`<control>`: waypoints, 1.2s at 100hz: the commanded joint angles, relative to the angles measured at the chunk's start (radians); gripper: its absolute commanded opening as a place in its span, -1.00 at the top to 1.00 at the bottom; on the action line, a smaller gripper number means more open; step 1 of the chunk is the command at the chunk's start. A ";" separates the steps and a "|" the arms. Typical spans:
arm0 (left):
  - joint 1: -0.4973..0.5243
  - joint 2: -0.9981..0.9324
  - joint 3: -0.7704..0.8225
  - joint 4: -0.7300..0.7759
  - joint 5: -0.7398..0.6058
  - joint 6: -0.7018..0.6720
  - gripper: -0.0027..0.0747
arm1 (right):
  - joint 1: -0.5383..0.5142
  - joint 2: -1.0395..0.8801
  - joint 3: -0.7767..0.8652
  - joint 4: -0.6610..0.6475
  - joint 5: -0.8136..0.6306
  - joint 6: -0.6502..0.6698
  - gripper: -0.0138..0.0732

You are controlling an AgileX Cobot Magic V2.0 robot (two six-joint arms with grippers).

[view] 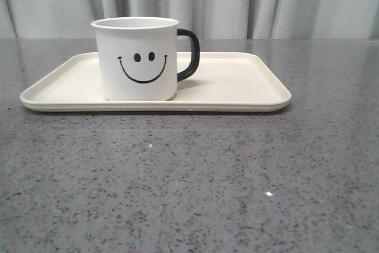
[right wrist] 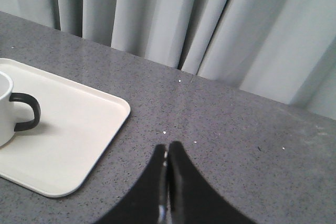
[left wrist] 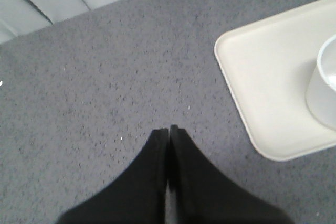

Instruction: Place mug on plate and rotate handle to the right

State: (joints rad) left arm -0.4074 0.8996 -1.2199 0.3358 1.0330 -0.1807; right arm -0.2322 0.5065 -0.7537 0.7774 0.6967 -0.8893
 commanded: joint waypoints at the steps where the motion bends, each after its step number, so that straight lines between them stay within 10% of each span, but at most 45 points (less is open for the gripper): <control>1: 0.039 -0.041 0.014 -0.028 -0.246 -0.010 0.98 | 0.003 0.003 -0.026 0.023 -0.051 0.000 0.82; 54: 0.265 -0.544 0.884 -0.164 -1.304 -0.010 0.98 | 0.003 0.003 -0.026 0.023 -0.051 0.000 0.82; 120: 0.390 -0.919 1.229 -0.276 -1.292 -0.012 0.98 | 0.003 0.003 -0.026 0.023 -0.051 0.000 0.82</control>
State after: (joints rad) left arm -0.0221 -0.0044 0.0001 0.0759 -0.1848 -0.1826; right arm -0.2322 0.5049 -0.7537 0.7774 0.6967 -0.8871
